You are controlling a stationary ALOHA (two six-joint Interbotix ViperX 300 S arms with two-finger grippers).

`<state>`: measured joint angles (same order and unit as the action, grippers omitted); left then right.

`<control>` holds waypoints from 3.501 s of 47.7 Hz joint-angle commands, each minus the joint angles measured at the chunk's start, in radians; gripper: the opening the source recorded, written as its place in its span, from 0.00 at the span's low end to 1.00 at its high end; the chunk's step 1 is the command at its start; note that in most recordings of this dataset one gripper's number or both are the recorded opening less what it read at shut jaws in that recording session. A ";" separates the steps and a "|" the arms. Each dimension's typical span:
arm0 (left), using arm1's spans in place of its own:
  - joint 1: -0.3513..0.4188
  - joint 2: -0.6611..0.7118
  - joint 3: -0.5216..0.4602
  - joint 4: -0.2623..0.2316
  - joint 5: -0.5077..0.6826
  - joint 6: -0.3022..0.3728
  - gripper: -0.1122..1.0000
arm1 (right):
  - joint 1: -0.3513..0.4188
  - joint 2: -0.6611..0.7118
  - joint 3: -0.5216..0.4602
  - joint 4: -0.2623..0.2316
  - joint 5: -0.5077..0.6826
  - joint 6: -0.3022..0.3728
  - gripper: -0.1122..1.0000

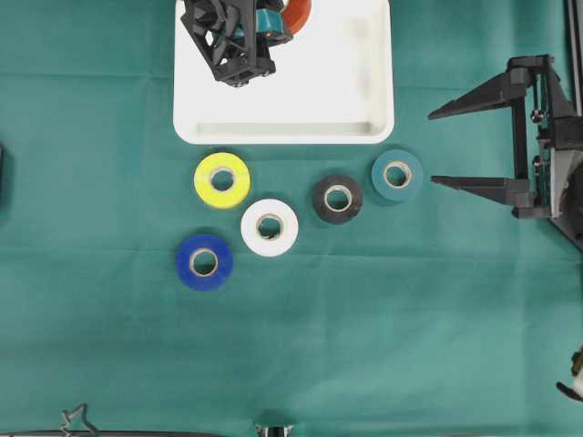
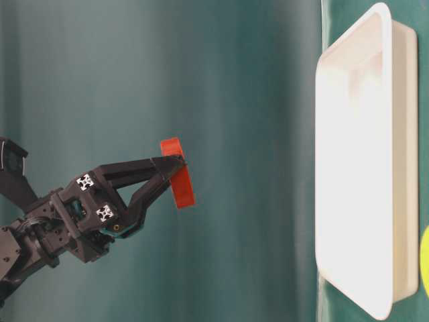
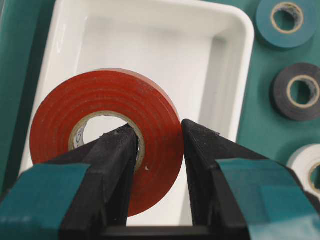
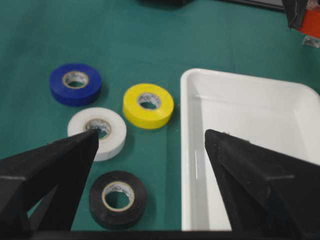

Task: Pick up the tape from a random location and place it into the white case.
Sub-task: 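Lift the red roll and carry it with the left gripper over the white tray, then lower the red roll into the tray and open the left gripper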

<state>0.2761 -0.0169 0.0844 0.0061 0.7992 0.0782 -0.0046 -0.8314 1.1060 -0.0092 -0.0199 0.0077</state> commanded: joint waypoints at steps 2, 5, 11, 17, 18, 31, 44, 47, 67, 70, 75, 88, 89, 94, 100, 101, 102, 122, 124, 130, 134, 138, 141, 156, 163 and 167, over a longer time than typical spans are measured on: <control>-0.002 -0.018 -0.025 0.003 -0.005 0.000 0.32 | -0.002 0.003 -0.026 -0.002 -0.003 -0.002 0.93; -0.002 -0.018 -0.023 0.003 -0.005 0.000 0.32 | -0.002 0.003 -0.026 0.000 -0.003 -0.002 0.93; -0.002 -0.018 -0.023 0.003 -0.003 0.000 0.32 | 0.000 0.003 -0.026 -0.002 -0.002 -0.002 0.93; -0.002 -0.018 -0.023 0.003 -0.003 0.000 0.32 | -0.002 0.003 -0.028 -0.005 -0.003 -0.002 0.93; -0.003 -0.018 -0.023 0.003 -0.003 0.000 0.32 | 0.000 0.002 -0.026 -0.003 -0.003 -0.002 0.93; -0.002 -0.015 -0.021 0.003 -0.003 0.000 0.32 | 0.000 0.003 -0.028 -0.005 -0.003 -0.002 0.93; -0.002 0.020 0.018 0.003 -0.049 0.000 0.32 | 0.000 0.003 -0.026 -0.006 -0.003 -0.002 0.93; -0.002 0.038 0.040 0.003 -0.072 0.000 0.32 | 0.000 0.003 -0.026 -0.006 -0.003 -0.002 0.93; 0.032 0.175 0.166 0.003 -0.290 0.000 0.32 | 0.000 0.005 -0.026 -0.006 -0.003 -0.003 0.93; 0.037 0.195 0.178 0.003 -0.324 0.000 0.32 | 0.000 0.005 -0.026 -0.006 -0.003 -0.003 0.93; 0.038 0.225 0.189 0.003 -0.359 0.000 0.32 | -0.002 0.005 -0.025 -0.006 -0.003 -0.003 0.93; 0.038 0.270 0.183 0.000 -0.374 0.002 0.32 | 0.000 0.005 -0.025 -0.006 -0.003 -0.003 0.93; 0.038 0.270 0.183 0.000 -0.374 0.002 0.32 | 0.000 0.006 -0.025 -0.008 -0.003 -0.003 0.93; 0.038 0.270 0.183 -0.002 -0.374 0.003 0.32 | 0.000 0.008 -0.025 -0.008 -0.003 -0.003 0.93; 0.038 0.270 0.183 -0.002 -0.368 0.002 0.32 | 0.000 0.011 -0.025 -0.008 -0.003 -0.003 0.93; 0.038 0.270 0.183 -0.003 -0.368 0.002 0.32 | 0.000 0.012 -0.025 -0.006 -0.003 -0.003 0.93; 0.038 0.270 0.183 -0.003 -0.368 0.000 0.32 | 0.000 0.012 -0.025 -0.008 -0.003 -0.003 0.93; 0.040 0.267 0.178 -0.003 -0.368 -0.005 0.54 | 0.000 0.015 -0.025 -0.006 -0.002 -0.003 0.93; 0.040 0.265 0.178 -0.005 -0.368 -0.003 0.66 | 0.000 0.015 -0.025 -0.008 0.000 -0.003 0.93; 0.040 0.264 0.181 -0.003 -0.373 0.000 0.94 | 0.000 0.015 -0.025 -0.006 0.005 -0.003 0.93; 0.040 0.264 0.179 -0.003 -0.373 0.000 0.97 | 0.000 0.015 -0.025 -0.006 0.006 -0.003 0.93; 0.040 0.264 0.179 -0.003 -0.373 0.000 0.96 | 0.000 0.015 -0.025 -0.008 0.006 -0.003 0.93; 0.040 0.262 0.178 -0.003 -0.373 0.000 0.96 | 0.000 0.015 -0.025 -0.008 0.006 -0.003 0.93; 0.028 0.181 0.175 -0.003 -0.354 -0.003 0.95 | 0.000 0.015 -0.028 -0.006 0.006 -0.003 0.93; 0.014 0.106 0.156 -0.003 -0.313 0.000 0.95 | 0.000 0.012 -0.028 -0.008 0.008 -0.003 0.93; 0.009 0.074 0.135 -0.003 -0.270 0.002 0.95 | 0.000 0.009 -0.029 -0.008 0.015 -0.003 0.93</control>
<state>0.2899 0.1197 0.2592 0.0031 0.5001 0.0782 -0.0046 -0.8207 1.1060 -0.0153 -0.0077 0.0061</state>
